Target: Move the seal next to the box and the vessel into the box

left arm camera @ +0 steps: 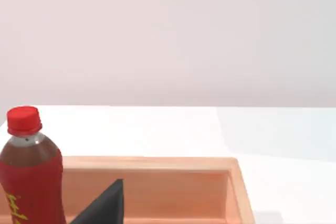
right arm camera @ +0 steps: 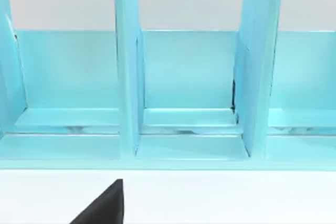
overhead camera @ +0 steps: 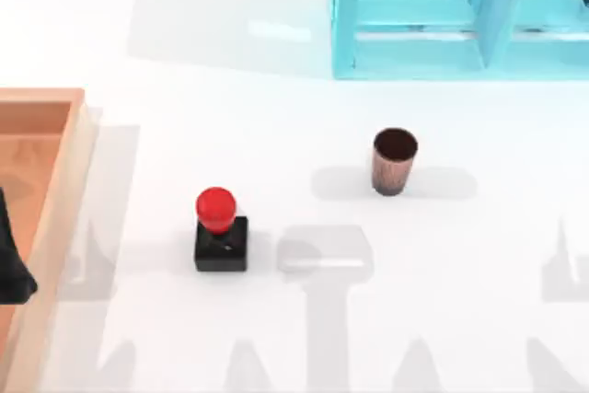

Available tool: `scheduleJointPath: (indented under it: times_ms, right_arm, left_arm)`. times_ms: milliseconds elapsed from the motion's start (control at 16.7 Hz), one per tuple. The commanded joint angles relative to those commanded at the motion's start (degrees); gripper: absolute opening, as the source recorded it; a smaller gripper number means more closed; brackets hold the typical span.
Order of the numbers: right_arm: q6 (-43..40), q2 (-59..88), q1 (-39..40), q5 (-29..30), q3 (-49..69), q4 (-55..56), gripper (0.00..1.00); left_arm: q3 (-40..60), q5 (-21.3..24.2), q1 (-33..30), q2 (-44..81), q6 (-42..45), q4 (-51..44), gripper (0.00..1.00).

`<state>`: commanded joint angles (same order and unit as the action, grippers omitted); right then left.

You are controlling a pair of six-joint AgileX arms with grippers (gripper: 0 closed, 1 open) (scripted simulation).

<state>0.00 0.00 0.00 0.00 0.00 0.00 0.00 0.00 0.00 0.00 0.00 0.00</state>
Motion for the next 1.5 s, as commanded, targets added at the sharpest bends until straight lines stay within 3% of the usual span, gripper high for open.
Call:
scheduleJointPath:
  times_ms: [240,480,1200,1500]
  right_arm:
    - [0.0,0.0,0.0,0.0,0.0,0.0,1.00]
    - [0.0,0.0,0.0,0.0,0.0,0.0,1.00]
    - [0.0,0.0,0.0,0.0,0.0,0.0,1.00]
    - [0.0,0.0,0.0,0.0,0.0,0.0,1.00]
  left_arm:
    - [1.7,0.1,-0.7,1.8,-0.7,-1.4,1.00]
    - [12.0,0.2,-4.4,12.6,-4.5,-9.3,1.00]
    - [65.9,-0.9,-23.0,80.0,-21.8,-52.7,1.00]
    - [84.7,-0.6,-29.3,102.3,-27.8,-66.4,1.00]
